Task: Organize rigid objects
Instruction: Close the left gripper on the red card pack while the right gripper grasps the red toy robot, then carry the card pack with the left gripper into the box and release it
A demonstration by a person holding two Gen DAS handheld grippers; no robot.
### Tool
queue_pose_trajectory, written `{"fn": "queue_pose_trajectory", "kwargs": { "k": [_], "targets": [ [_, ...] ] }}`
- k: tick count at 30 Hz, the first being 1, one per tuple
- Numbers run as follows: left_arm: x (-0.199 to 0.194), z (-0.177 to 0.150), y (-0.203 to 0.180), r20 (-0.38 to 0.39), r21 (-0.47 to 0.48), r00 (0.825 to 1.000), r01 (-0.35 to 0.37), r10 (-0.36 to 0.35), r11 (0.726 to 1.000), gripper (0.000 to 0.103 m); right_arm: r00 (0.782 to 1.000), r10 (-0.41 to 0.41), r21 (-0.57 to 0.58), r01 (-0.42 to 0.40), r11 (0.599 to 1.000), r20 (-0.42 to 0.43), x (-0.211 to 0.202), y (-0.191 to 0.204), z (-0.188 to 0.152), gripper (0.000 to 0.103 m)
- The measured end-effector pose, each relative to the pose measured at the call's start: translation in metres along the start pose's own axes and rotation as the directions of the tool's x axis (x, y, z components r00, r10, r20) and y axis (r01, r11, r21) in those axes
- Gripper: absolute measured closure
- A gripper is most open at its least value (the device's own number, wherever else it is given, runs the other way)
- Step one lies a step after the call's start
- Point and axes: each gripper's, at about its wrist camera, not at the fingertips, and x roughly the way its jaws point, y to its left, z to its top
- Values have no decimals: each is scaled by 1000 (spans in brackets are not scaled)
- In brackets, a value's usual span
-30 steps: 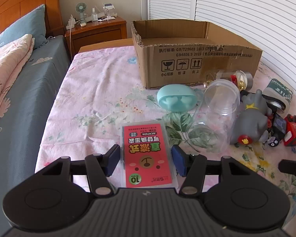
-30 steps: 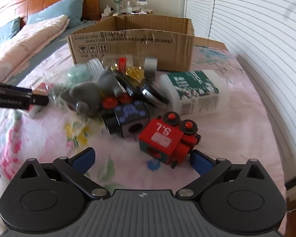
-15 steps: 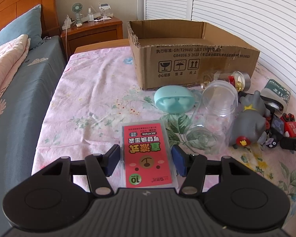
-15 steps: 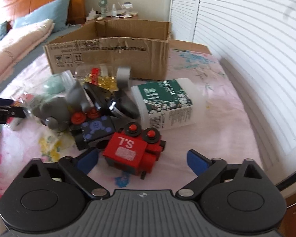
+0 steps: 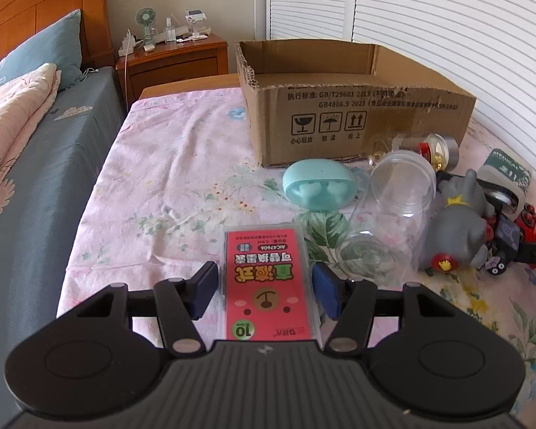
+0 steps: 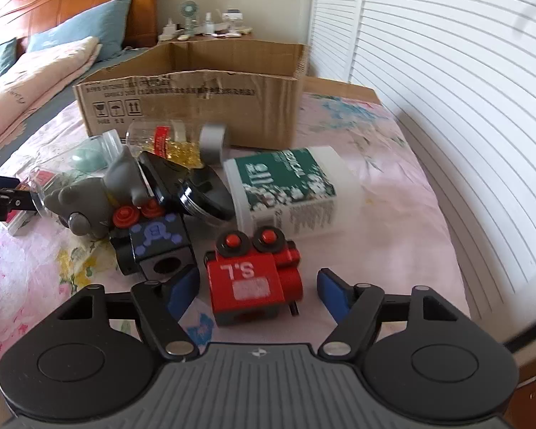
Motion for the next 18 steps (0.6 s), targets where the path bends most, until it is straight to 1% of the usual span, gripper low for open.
{"fn": "queue_pose_trajectory", "kwargs": {
  "k": [1, 3, 7, 11, 18],
  "targets": [
    [0, 0, 1, 2, -3, 1000, 5, -5, 1000, 46, 1000, 9, -8, -9, 1000, 2, 0, 0, 1, 35],
    [0, 0, 0, 1, -1, 1000, 7, -7, 1000, 48, 1000, 17, -28, -17, 999, -1, -1, 1, 3, 43],
    [-2, 1, -2, -8, 20, 1000, 3, -3, 1000, 48, 1000, 13, -56, -14, 998, -12, -3, 3, 4, 43],
    [-6, 4, -2, -29, 45, 999, 22, -21, 999, 48, 999, 30, -61, -30, 998, -14, -11, 1, 5, 43],
    [-26, 10, -6, -36, 116, 998, 49, -45, 992, 48, 999, 33, -89, -34, 995, -6, -30, -2, 9, 43]
  ]
}}
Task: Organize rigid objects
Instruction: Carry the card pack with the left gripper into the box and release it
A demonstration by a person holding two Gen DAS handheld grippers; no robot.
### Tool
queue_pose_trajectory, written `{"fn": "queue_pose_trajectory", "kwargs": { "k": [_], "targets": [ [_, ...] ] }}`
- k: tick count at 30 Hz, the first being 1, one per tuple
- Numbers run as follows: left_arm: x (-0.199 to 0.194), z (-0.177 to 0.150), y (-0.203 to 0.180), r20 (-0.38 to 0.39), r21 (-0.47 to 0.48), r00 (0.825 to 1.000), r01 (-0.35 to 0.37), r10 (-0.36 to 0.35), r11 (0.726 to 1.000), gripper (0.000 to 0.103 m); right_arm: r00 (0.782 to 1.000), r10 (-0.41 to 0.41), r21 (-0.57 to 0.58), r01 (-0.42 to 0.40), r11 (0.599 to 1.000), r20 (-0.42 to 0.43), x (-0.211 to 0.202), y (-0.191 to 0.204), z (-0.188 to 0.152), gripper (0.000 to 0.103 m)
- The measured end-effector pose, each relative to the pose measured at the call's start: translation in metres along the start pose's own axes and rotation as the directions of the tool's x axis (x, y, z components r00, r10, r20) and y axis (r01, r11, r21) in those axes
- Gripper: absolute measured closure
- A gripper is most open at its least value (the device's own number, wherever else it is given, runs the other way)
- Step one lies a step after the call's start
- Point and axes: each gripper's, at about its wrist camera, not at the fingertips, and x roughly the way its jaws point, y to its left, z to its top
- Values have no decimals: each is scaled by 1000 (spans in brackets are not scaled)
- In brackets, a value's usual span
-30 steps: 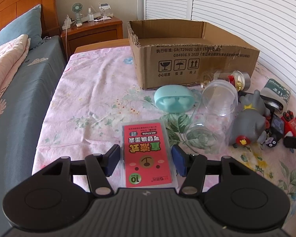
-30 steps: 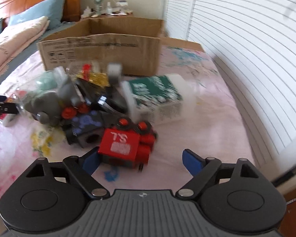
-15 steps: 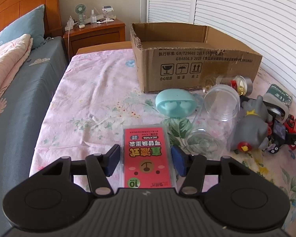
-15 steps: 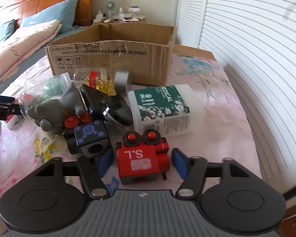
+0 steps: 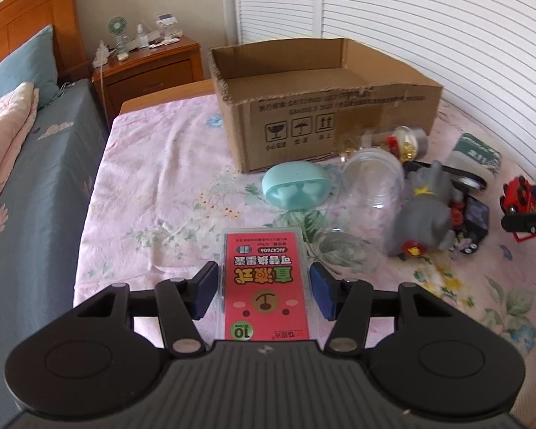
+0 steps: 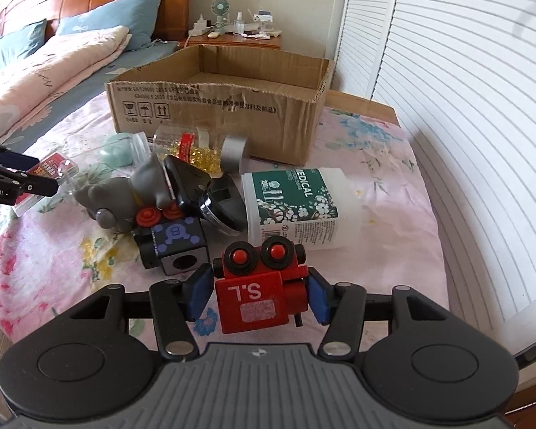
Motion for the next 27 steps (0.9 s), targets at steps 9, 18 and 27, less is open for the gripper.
{"fn": "queue_pose_trajectory", "kwargs": {
  "k": [9, 18, 27],
  "targets": [
    [-21, 17, -3, 0, 52, 999, 42, -42, 998, 48, 999, 27, -21, -27, 999, 24, -22, -1, 18, 43],
    [-30, 65, -3, 60, 99, 995, 69, -75, 993, 48, 994, 70, -48, -66, 997, 81, -34, -3, 60, 43],
    [-4, 137, -3, 118, 103, 986, 109, -121, 989, 48, 991, 83, -41, -79, 996, 110, -19, -12, 108, 43]
  ]
}}
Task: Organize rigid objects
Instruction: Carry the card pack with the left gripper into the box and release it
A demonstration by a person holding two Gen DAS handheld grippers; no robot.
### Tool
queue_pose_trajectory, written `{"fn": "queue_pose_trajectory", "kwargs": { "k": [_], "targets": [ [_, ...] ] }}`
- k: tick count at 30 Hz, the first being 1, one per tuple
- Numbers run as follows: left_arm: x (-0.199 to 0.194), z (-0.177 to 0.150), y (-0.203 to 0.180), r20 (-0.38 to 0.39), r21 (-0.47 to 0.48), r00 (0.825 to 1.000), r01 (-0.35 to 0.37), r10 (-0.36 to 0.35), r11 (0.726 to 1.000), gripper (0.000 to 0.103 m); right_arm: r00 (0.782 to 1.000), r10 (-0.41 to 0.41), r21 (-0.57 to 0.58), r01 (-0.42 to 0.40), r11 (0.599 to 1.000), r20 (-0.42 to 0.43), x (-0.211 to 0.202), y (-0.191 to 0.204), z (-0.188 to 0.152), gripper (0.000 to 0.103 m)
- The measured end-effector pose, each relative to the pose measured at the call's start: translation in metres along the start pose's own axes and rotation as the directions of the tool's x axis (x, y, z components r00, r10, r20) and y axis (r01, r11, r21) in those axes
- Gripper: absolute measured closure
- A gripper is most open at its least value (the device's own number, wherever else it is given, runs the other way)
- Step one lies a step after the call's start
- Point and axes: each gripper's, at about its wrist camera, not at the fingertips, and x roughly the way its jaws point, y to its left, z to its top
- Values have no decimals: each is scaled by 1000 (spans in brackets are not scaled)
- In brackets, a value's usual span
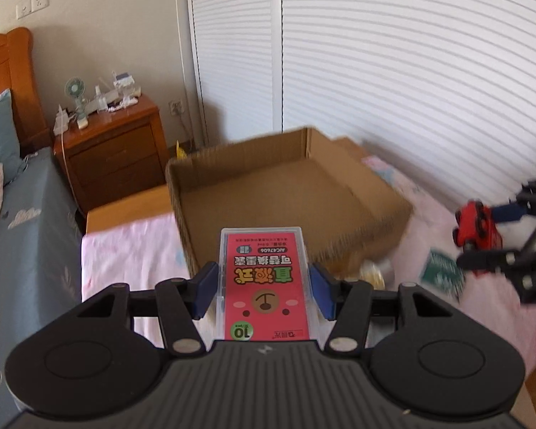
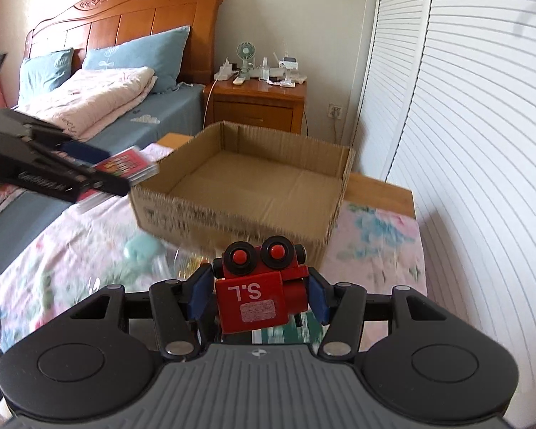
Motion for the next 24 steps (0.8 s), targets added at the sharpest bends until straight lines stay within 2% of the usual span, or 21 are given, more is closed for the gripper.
{"fn": "queue_pose_trajectory", "kwargs": {
  "k": [7, 14, 16, 17, 20, 24],
  "targets": [
    [51, 52, 10, 25, -3, 999, -21, 21, 1000, 48, 1000, -5, 6, 5, 1000, 7, 20, -12, 29, 43],
    [96, 75, 25, 21, -33, 998, -64, 65, 997, 47, 1000, -7, 7, 7, 1000, 1, 36, -18, 42, 43],
    [104, 77, 30, 36, -48, 997, -73, 75, 996, 25, 1000, -7, 6, 7, 1000, -4, 40, -18, 43, 43],
    [106, 77, 32, 35, -61, 996, -77, 79, 995, 10, 1000, -6, 7, 6, 1000, -9, 42, -18, 44, 43],
    [104, 72, 37, 32, -80, 997, -71, 74, 994, 8, 1000, -7, 2, 7, 1000, -18, 46, -18, 44, 43],
    [88, 60, 38, 17, -58, 999, -43, 44, 997, 8, 999, -13, -6, 13, 1000, -32, 49, -15, 48, 43]
  ]
}}
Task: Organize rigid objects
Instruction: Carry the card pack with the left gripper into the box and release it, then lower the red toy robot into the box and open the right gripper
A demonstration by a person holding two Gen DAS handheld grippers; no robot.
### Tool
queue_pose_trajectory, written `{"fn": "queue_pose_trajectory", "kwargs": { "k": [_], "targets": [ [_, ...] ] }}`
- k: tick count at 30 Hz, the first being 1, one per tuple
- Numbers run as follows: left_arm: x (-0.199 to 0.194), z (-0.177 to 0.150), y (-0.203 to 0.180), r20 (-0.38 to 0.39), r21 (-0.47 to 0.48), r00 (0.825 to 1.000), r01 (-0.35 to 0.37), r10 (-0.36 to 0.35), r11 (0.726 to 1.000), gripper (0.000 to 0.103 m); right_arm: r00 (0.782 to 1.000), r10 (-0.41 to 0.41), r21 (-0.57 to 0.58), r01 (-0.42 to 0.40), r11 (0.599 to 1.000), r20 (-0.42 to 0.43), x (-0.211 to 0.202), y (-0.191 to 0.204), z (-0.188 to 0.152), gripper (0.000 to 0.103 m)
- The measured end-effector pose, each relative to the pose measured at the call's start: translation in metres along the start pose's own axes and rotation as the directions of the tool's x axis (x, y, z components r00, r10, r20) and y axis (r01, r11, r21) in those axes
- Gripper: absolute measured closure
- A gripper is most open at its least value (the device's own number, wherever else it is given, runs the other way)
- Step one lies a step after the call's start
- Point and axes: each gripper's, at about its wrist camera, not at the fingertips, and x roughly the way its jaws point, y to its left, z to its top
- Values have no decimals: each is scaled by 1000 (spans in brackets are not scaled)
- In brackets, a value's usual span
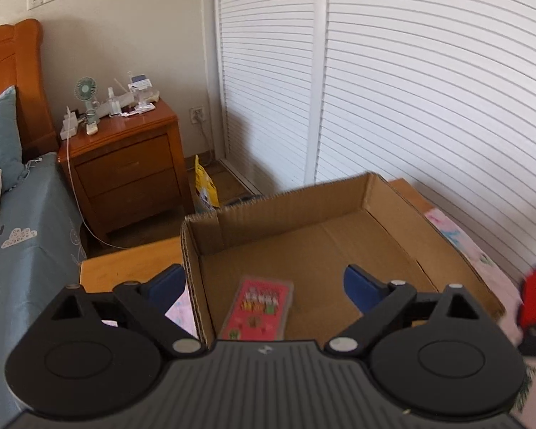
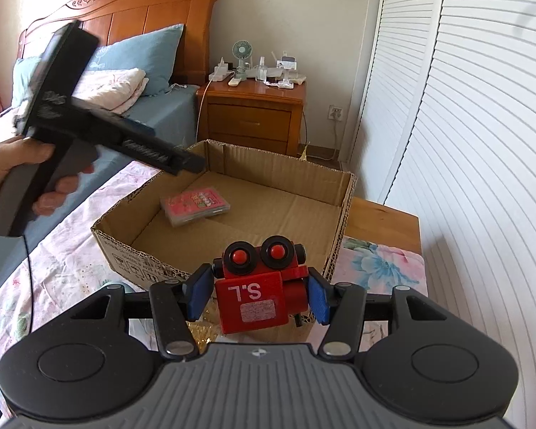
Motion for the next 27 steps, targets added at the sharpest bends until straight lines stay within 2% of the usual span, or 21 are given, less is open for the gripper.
{"fn": "queue_pose_trajectory", "kwargs": {
  "k": [7, 11, 14, 18, 21, 26, 27],
  "targets": [
    [-54, -37, -6, 9, 15, 1000, 22, -22, 1000, 3, 1000, -12, -3, 12, 1000, -16, 3, 5, 13, 43],
    [-82, -64, -13, -15, -17, 999, 28, -29, 999, 3, 999, -9, 4, 9, 1000, -31, 10, 7, 25, 43],
    [-97, -87, -24, -31, -19, 1000, -1, 1, 1000, 3, 999, -15, 2, 15, 1000, -45, 21, 8, 37, 43],
    [-110, -109, -39, -12, 14, 998, -54, 54, 998, 3, 997, -22, 5, 23, 1000, -69, 41, 6, 55, 43],
    [-117, -115, -40, 5, 0, 999, -46, 46, 999, 3, 995, -39, 5, 40, 999, -88, 62, 2, 70, 43],
    [-122, -124, -40, 30, -16, 996, -85, 85, 996, 3, 990, -63, 30, 67, 997, -127, 96, -11, 90, 43],
    [-121, -124, -39, 34, -22, 995, -91, 91, 996, 3, 989, -64, 30, 68, 997, -130, 102, -12, 93, 40]
  ]
}}
